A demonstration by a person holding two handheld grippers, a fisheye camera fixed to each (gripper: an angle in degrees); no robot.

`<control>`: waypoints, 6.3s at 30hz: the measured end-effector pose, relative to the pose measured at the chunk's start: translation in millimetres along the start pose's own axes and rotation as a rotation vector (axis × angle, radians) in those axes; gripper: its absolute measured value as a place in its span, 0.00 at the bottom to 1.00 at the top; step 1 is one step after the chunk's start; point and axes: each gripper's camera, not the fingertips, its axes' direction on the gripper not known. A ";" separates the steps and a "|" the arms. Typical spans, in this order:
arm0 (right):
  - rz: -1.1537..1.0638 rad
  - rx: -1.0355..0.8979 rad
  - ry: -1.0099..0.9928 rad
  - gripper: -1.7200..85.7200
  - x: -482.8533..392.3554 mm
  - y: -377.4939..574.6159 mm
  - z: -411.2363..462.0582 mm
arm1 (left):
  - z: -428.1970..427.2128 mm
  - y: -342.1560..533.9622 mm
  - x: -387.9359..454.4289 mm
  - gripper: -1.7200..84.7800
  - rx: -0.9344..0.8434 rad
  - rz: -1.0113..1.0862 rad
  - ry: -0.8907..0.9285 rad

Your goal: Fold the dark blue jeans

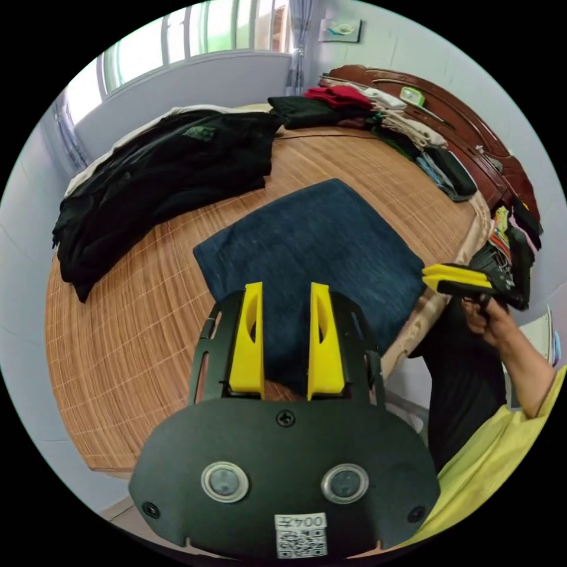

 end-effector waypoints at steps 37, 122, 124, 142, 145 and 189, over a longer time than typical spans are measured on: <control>0.500 0.004 -0.598 0.23 175.1 48.2 -5.2 | 25.9 19.3 269.9 0.30 -0.049 0.419 0.059; 0.588 0.036 -0.361 0.20 249.9 -5.0 -108.8 | 155.2 93.3 231.8 0.11 0.003 0.009 0.406; 0.580 0.090 -0.405 0.23 253.0 -3.3 -116.6 | 159.3 97.6 234.7 0.10 0.005 -0.017 0.395; 0.683 0.240 -0.555 0.21 311.1 -36.7 -170.0 | 182.6 133.4 277.2 0.05 0.030 -0.084 0.370; 0.724 0.300 -0.598 0.20 321.9 -41.5 -177.1 | 186.4 139.2 283.2 0.06 0.032 -0.087 0.370; 0.890 0.483 -0.373 0.22 717.5 -247.5 -380.5 | 333.2 214.2 282.2 0.10 0.180 -0.181 0.605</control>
